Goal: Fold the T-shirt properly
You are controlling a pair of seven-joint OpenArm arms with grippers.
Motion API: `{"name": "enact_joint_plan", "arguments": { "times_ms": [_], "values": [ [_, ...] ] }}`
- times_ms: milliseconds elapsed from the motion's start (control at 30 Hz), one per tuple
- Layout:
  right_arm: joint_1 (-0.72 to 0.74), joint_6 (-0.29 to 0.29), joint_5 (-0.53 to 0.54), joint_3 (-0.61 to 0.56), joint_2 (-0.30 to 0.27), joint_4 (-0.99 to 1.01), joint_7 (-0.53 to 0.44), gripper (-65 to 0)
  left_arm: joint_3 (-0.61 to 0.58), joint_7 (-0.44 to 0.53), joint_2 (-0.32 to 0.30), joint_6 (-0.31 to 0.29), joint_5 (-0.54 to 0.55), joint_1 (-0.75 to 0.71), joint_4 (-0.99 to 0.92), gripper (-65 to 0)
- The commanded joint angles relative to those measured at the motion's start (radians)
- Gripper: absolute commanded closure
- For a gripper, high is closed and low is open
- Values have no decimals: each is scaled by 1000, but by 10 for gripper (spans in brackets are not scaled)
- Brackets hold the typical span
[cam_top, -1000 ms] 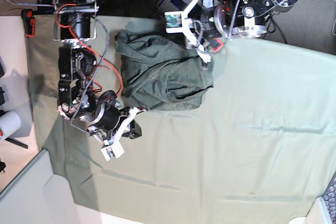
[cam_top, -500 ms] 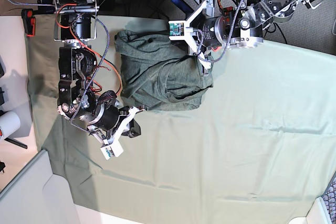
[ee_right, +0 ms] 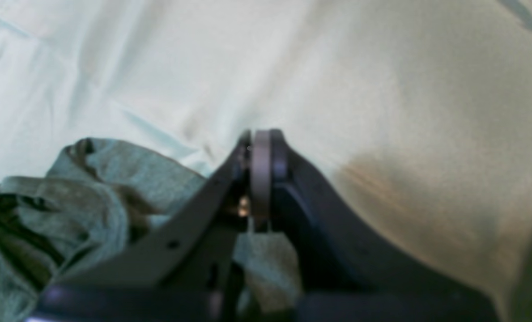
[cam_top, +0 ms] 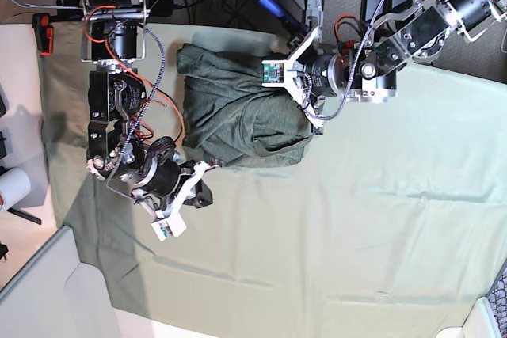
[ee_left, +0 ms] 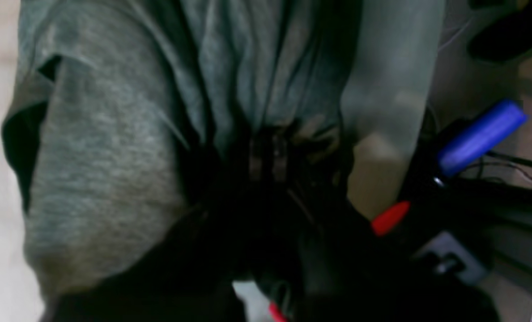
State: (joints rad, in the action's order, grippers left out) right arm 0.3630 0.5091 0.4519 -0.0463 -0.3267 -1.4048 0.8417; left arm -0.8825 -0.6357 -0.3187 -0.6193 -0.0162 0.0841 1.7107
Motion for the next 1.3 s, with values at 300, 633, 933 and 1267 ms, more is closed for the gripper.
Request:
{"name": "enact_joint_plan", "arguments": {
  "times_ms": [300,633,933,1267],
  "values": [
    [27,11,11,6,-8,-12,-28,0,4,-11,-94,1,-9,110,-32,0],
    [26,11,14,6,-8,-12,-27,0,4,6,-196,1,35,143,-39,0],
    [18,12,43,5,-1,5,-31,0,4,-5,-211,-70,95,143,-36,0],
    [22,12,41,5,17,158,-90,0,4,-64,-311,-70,250,117,176,0]
  ]
}}
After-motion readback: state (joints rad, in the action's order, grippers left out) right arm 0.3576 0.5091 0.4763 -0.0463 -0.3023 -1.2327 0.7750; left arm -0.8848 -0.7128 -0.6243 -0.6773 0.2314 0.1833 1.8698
